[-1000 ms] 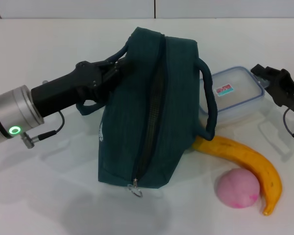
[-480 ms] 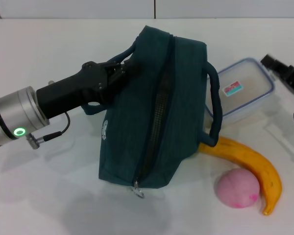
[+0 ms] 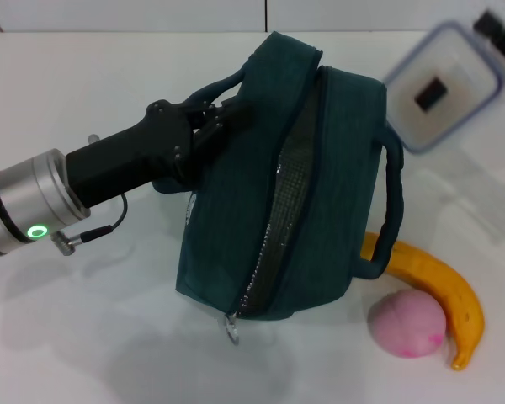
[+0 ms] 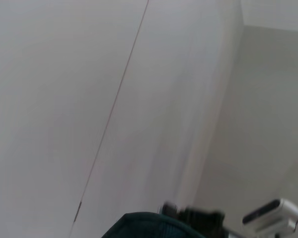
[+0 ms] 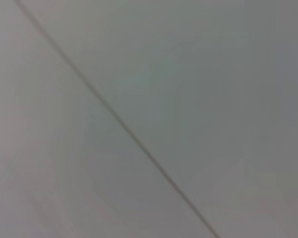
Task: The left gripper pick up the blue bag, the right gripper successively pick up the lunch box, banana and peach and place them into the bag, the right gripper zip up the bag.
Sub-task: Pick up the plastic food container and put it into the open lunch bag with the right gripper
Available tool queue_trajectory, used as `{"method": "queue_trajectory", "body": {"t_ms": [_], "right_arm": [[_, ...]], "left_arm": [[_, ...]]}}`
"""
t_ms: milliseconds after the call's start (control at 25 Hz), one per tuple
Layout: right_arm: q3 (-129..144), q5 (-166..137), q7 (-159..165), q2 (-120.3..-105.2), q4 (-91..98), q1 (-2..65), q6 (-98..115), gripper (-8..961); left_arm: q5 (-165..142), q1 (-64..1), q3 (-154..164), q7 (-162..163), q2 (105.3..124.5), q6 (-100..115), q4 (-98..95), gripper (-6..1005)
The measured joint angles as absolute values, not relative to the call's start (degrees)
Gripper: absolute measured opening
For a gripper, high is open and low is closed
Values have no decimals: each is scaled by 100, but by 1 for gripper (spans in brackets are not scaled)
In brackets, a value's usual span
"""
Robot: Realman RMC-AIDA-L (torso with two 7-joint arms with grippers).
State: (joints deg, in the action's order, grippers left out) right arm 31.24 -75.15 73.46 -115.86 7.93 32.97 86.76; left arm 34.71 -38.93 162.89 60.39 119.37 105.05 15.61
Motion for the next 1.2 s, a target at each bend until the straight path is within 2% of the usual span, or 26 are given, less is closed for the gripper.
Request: {"method": "queue_trajectory", "body": {"t_ms": [440, 640, 1000, 1200], "right_arm": [[3187, -7336, 7451, -11604, 926, 4512, 10028, 96], [3619, -7350, 7513, -11616, 860, 4843, 10091, 96], [4213, -7330, 7524, -11618, 852, 4458, 10031, 97], [4501, -7331, 7521, -11567, 927, 4222, 9957, 97]], "left_arm": [[3482, -3990, 16250, 6016, 11954, 9988, 1469, 37], [3534, -4038, 16278, 6004, 11961, 9706, 1360, 37], [3739, -3998, 16279, 5992, 11947, 9634, 1319, 37], [3748, -3985, 16253, 6000, 11940, 9616, 1339, 37]]}}
